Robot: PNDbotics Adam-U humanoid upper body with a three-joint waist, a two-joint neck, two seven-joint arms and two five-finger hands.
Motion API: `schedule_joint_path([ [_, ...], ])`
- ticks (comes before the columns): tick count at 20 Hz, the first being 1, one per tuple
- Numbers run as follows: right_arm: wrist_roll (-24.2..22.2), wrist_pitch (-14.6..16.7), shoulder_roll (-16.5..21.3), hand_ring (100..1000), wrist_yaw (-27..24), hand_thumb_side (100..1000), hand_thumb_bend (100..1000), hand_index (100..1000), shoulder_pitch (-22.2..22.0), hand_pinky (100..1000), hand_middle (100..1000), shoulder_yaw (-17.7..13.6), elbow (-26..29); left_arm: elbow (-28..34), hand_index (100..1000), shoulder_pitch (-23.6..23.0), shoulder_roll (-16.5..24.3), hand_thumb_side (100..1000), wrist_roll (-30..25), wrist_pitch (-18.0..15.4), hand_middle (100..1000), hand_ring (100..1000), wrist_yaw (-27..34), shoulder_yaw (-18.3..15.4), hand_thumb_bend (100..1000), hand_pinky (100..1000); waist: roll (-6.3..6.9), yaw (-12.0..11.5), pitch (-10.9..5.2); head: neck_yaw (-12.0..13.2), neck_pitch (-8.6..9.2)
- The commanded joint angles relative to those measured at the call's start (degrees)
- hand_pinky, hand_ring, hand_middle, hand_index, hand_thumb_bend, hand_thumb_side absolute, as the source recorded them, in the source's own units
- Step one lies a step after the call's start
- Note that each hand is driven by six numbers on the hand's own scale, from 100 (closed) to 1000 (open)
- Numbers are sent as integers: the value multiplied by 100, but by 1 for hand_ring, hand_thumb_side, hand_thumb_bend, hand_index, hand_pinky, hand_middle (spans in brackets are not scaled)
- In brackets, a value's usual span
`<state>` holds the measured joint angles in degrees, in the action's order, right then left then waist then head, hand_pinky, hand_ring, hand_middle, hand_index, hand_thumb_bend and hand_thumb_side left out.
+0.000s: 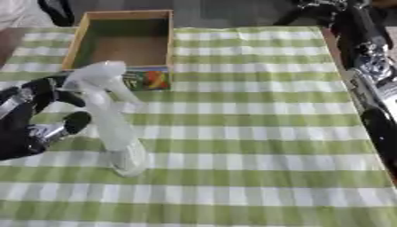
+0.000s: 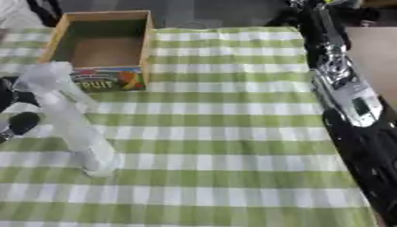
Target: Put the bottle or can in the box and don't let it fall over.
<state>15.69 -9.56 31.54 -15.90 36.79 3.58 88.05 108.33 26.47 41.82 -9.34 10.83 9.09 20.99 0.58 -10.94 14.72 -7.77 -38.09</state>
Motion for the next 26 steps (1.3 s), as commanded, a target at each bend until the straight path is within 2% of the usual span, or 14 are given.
schedule_joint_path([
  [1,-15,13,104,814,-41,793,100,857,79,897,867,-25,52,2,869,113,63,601,-64,-10,805,749,-47,6,521,1000,3,9,-89,11,68],
  [8,-23,10,101,814,-38,793,100,858,78,897,868,-24,48,-2,871,185,-14,600,-162,-35,800,747,-35,67,522,1000,5,11,-95,17,80],
  [26,-49,2,82,814,-45,793,100,857,77,899,867,-9,44,-169,844,288,-421,569,-142,258,751,726,243,223,528,1000,-25,26,-88,56,100],
])
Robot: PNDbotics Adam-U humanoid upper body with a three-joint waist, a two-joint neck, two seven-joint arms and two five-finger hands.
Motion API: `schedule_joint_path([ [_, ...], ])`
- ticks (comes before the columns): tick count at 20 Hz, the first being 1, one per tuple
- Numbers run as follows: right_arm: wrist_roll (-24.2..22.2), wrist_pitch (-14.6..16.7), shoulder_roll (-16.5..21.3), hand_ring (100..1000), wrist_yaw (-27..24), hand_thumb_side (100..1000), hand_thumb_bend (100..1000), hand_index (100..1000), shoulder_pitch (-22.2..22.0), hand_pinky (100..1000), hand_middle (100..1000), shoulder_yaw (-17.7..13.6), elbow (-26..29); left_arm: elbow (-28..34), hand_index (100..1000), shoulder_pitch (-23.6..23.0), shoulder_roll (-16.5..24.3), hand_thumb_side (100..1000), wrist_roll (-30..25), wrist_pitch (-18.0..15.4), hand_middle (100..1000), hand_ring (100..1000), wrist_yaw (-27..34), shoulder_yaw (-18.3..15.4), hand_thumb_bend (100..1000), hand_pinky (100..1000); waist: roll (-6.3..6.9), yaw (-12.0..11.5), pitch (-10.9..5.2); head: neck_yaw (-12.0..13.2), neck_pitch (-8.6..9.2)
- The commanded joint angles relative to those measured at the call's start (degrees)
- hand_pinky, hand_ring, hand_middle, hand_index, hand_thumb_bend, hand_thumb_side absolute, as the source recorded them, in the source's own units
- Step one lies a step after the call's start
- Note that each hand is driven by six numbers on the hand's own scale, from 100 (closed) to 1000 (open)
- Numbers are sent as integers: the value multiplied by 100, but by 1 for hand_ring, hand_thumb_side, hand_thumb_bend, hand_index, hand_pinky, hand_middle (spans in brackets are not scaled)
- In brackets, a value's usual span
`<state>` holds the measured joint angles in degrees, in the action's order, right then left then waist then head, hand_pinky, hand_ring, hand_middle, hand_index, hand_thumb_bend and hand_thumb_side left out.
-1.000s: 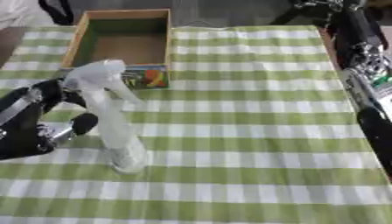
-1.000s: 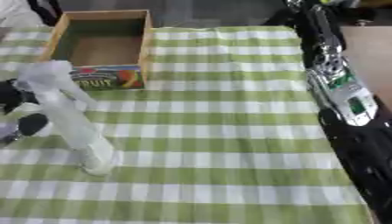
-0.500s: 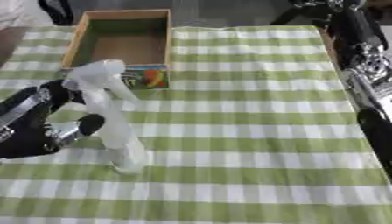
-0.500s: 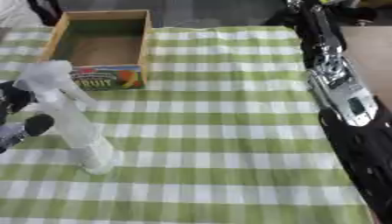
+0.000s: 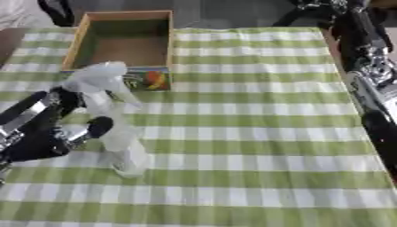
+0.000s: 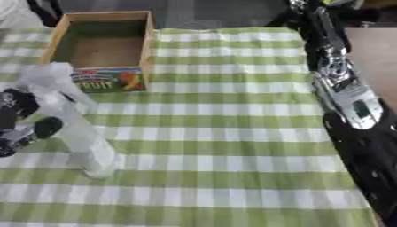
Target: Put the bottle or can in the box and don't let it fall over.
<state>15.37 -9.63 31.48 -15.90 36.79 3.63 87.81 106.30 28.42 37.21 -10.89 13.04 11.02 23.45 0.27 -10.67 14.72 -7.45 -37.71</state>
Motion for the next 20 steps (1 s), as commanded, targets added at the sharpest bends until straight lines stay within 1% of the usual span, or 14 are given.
schedule_joint_path([
  [1,-18,9,87,814,-46,792,100,857,77,899,867,-14,67,25,843,95,20,565,18,46,749,725,63,-17,530,1000,6,-1,-87,29,63],
  [12,-31,13,79,815,-53,792,100,858,74,900,867,-16,64,-35,828,115,-86,536,3,121,734,716,155,43,533,1000,-5,1,-78,53,66],
  [20,-49,20,68,814,-66,793,100,858,67,901,867,-16,56,-122,811,111,-139,511,-26,156,718,709,83,114,543,1000,-8,5,-67,55,71],
])
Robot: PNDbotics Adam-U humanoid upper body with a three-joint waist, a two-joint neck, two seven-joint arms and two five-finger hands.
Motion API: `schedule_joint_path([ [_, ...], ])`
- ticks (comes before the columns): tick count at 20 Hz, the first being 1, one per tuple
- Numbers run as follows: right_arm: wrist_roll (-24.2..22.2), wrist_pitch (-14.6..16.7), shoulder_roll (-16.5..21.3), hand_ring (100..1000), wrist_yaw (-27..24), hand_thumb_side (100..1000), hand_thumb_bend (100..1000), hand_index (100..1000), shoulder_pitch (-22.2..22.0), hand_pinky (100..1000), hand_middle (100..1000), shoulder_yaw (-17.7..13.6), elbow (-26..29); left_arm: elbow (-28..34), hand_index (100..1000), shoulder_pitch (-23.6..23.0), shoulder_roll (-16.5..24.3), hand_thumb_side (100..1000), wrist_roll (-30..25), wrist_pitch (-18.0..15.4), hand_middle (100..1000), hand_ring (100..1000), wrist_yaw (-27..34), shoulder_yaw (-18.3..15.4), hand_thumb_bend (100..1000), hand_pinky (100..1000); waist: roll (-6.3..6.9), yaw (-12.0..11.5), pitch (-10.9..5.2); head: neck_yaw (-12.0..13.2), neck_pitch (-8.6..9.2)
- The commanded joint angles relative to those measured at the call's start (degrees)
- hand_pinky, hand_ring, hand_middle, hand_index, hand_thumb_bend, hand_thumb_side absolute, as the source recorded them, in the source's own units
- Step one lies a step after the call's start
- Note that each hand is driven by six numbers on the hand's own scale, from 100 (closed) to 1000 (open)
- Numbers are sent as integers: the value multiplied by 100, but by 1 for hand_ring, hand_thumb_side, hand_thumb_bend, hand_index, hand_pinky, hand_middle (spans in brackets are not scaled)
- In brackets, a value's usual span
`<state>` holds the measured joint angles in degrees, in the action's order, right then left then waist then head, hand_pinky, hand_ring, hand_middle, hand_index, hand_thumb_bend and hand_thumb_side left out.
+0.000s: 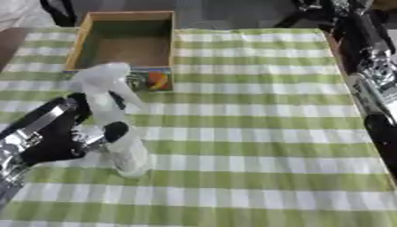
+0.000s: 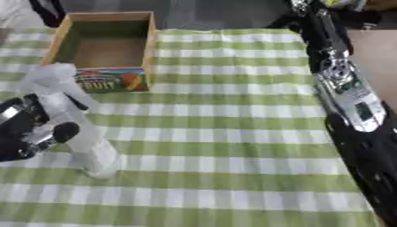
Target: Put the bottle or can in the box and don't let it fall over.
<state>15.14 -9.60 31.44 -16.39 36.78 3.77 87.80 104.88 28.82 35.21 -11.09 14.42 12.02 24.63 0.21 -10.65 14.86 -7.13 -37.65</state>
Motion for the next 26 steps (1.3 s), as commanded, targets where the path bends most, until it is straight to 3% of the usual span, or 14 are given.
schedule_joint_path([
  [1,-28,18,71,814,-18,793,100,858,69,901,867,-29,56,3,810,70,49,509,-12,18,718,709,-30,10,544,1000,-3,3,-79,25,62],
  [12,-43,22,67,814,-20,792,100,858,75,901,867,-31,60,-210,816,51,-38,509,-119,-37,735,714,-154,118,555,1000,-11,10,-71,25,73],
  [26,-65,21,48,808,-18,793,100,857,81,903,865,-26,47,-605,786,55,-129,445,-116,-168,721,712,-563,170,532,1000,-25,18,-53,29,87],
])
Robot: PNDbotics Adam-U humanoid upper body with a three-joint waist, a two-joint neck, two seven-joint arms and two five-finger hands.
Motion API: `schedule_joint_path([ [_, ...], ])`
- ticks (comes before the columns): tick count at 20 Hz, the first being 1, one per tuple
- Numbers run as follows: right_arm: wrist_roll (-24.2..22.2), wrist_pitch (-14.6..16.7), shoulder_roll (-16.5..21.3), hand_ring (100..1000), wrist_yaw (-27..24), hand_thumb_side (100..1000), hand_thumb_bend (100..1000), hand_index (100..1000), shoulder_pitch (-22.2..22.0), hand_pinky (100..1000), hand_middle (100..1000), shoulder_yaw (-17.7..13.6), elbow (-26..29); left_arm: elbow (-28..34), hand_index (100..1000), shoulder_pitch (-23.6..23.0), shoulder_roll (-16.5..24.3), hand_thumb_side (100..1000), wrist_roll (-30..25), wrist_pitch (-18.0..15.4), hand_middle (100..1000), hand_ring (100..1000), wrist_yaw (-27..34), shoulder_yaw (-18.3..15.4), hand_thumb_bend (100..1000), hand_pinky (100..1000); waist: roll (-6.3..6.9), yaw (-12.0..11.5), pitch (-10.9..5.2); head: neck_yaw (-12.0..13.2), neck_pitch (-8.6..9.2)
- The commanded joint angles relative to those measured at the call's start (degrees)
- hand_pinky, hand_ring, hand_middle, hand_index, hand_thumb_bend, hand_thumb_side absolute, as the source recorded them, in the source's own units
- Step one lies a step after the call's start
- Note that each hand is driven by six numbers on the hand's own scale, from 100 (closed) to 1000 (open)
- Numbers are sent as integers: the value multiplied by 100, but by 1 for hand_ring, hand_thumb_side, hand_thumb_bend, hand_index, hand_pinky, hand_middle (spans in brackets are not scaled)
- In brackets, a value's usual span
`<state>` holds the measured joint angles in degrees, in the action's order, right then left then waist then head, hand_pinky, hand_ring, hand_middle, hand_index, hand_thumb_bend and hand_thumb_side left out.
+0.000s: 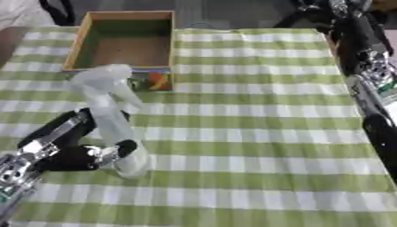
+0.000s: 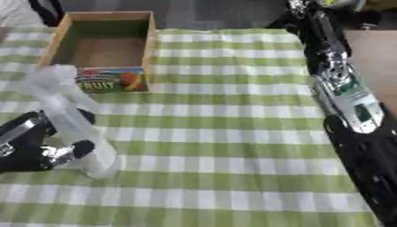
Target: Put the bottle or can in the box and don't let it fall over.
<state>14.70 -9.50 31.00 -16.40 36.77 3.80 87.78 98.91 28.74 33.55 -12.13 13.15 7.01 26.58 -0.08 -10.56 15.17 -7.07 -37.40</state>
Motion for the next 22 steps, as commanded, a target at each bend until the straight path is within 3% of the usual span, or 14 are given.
schedule_joint_path([
  [1,-22,11,92,808,-17,793,100,857,82,903,865,-30,49,-38,785,70,24,446,-22,-50,720,712,-72,-21,533,1000,3,11,-84,25,61],
  [15,-37,10,74,809,-15,793,100,857,103,903,866,-26,43,-317,760,146,-179,405,-140,-136,674,687,-80,33,513,1000,-25,35,-63,46,82],
  [20,-40,10,71,809,-15,793,100,858,107,904,866,-28,43,-345,750,148,-202,288,-182,-136,641,666,-68,60,432,1000,-34,38,-55,49,82],
  [22,-42,12,71,809,-16,793,100,858,109,904,866,-29,44,-358,762,146,-202,210,-199,-130,651,662,-52,61,350,1000,-35,36,-54,51,83],
])
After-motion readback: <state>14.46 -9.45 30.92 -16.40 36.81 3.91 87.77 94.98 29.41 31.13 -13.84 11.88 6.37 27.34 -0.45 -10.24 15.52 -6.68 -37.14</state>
